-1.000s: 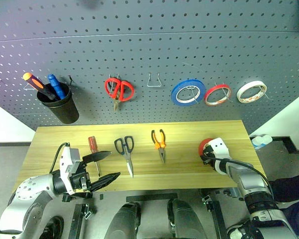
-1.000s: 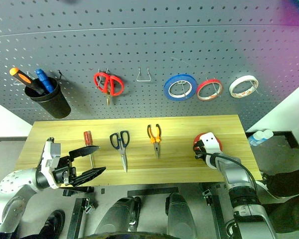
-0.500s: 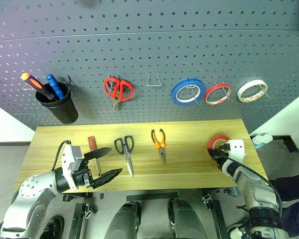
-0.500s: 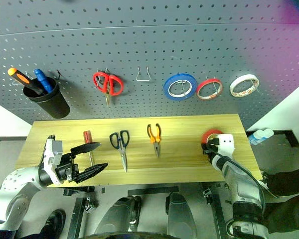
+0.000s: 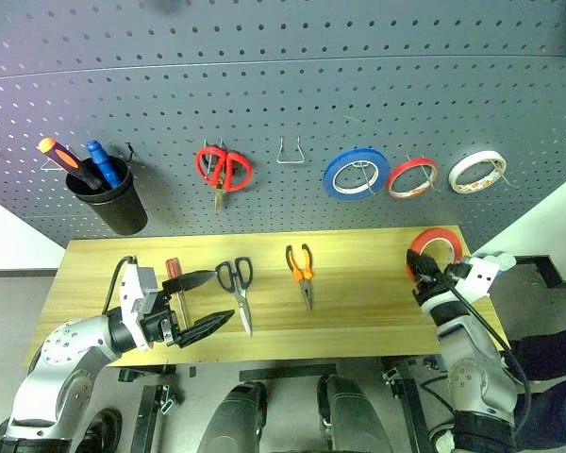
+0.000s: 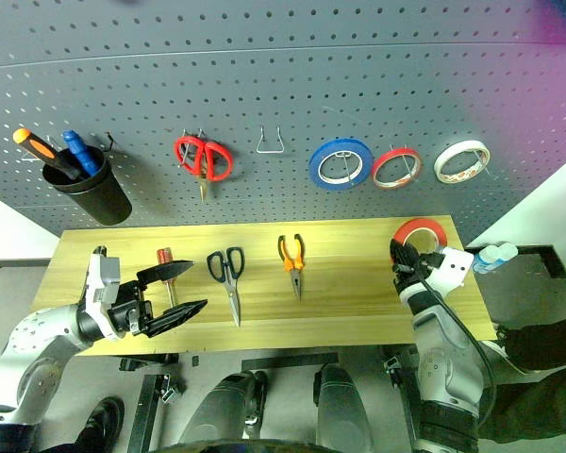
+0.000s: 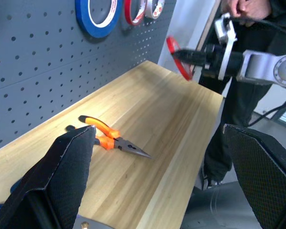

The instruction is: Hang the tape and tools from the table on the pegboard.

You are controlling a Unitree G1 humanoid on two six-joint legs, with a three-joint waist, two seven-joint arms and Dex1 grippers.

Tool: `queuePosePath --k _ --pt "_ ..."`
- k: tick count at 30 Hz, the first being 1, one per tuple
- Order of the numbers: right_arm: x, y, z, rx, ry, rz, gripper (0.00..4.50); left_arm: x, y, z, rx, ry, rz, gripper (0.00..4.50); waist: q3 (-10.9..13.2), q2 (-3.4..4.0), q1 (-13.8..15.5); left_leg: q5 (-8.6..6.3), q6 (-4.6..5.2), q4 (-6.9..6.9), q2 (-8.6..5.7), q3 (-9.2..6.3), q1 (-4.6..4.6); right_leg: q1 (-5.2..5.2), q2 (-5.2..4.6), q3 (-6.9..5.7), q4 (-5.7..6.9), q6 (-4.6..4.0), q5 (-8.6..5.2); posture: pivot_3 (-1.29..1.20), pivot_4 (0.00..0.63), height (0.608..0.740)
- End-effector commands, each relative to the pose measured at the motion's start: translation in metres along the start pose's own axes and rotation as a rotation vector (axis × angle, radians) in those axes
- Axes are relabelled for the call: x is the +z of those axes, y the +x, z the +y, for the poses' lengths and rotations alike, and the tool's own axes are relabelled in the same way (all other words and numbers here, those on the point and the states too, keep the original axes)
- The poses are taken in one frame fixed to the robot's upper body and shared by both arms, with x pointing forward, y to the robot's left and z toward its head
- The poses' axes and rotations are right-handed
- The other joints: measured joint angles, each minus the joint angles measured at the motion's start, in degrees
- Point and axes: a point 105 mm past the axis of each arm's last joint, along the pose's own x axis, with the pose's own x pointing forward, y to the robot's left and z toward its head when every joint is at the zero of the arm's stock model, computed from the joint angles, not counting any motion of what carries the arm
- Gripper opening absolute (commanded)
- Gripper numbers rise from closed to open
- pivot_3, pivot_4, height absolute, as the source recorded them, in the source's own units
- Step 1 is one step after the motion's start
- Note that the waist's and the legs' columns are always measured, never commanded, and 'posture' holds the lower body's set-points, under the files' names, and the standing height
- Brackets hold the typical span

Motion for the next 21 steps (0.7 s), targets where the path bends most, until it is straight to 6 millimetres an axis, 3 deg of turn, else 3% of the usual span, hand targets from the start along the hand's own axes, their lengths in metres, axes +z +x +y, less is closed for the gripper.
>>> queuePosePath --k 1,10,21 --pt "0.029 0.002 0.011 0.01 -0.003 -0.134 0.71 0.004 0.001 0.0 -0.007 0.015 -0.017 4.5 -0.01 0.01 -0.09 0.0 -0.01 0.0 0.0 0.0 0.0 -0.01 0.01 0.01 0.01 0.01 0.0 -0.05 0.191 0.74" --pt "0.071 0.008 0.027 -0.016 -0.062 -0.305 0.71 0.012 0.008 0.0 -0.016 0.021 -0.02 4.5 -0.01 0.01 -0.23 0.03 -0.04 0.01 0.01 0.1 0.01 -0.09 0.06 0.12 0.1 0.09 0.06 -0.06 0.191 0.74" --pt "0.077 0.005 0.049 0.086 -0.057 -0.35 0.71 0.015 0.011 0.001 -0.016 0.021 -0.019 4.5 -0.01 0.01 -0.31 0.04 -0.05 0.02 0.01 0.14 0.02 -0.12 0.08 0.17 0.16 0.1 0.07 -0.06 0.197 0.74"
